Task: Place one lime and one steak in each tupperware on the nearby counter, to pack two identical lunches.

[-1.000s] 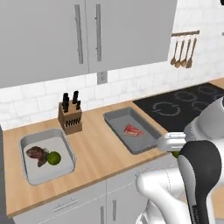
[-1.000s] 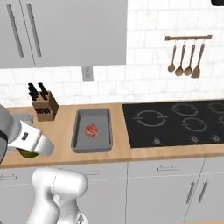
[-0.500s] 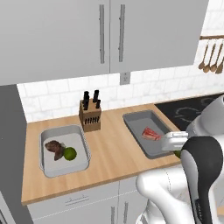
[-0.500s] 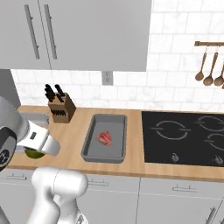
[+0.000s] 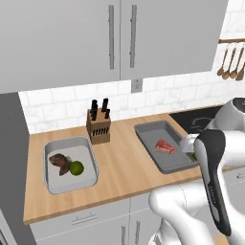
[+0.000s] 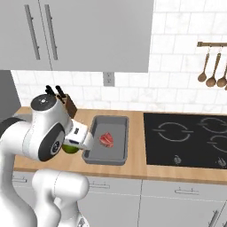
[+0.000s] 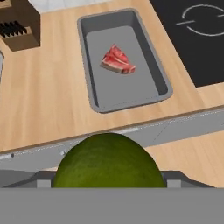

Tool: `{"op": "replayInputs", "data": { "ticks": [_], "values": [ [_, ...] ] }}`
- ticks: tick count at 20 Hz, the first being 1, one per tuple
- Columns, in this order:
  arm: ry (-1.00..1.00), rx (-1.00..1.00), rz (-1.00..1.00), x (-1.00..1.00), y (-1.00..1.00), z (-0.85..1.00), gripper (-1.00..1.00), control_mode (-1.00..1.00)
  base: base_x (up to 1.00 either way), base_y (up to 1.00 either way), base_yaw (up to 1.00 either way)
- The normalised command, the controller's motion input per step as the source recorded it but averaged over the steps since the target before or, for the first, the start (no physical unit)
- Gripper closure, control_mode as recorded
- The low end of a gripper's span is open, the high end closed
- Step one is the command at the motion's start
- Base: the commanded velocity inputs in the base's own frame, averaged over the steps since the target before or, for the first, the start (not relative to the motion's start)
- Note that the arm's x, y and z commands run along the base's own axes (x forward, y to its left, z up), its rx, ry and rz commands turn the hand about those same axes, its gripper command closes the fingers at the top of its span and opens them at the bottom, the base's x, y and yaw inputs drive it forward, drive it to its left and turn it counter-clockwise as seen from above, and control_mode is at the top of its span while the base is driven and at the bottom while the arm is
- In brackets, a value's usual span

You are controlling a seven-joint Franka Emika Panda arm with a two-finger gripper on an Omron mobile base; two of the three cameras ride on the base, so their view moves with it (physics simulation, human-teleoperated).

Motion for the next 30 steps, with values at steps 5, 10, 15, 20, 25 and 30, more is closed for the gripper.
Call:
{"op": "replayInputs", "data": {
  "ticks": [5,10,15,20,25,30],
  "values": [
    [0.06,0.00,0.00,1.00,-0.52,-0.67,1.00,-1.00,0.00,0.00,0.00],
    [0.18,0.00,0.00,1.00,-0.22,-0.45,1.00,-1.00,0.00,0.00,0.00],
    [0.19,0.00,0.00,0.99,-0.04,-0.38,1.00,-1.00,0.00,0.00,0.00],
    [0.11,0.00,0.00,0.72,-0.27,-0.51,1.00,-1.00,0.00,0.00,0.00],
    [0.05,0.00,0.00,0.57,-0.22,-0.54,1.00,-1.00,0.00,0.00,0.00],
    [0.00,0.00,0.00,0.26,-0.01,-0.53,1.00,-1.00,0.00,0.00,0.00]
  ]
}}
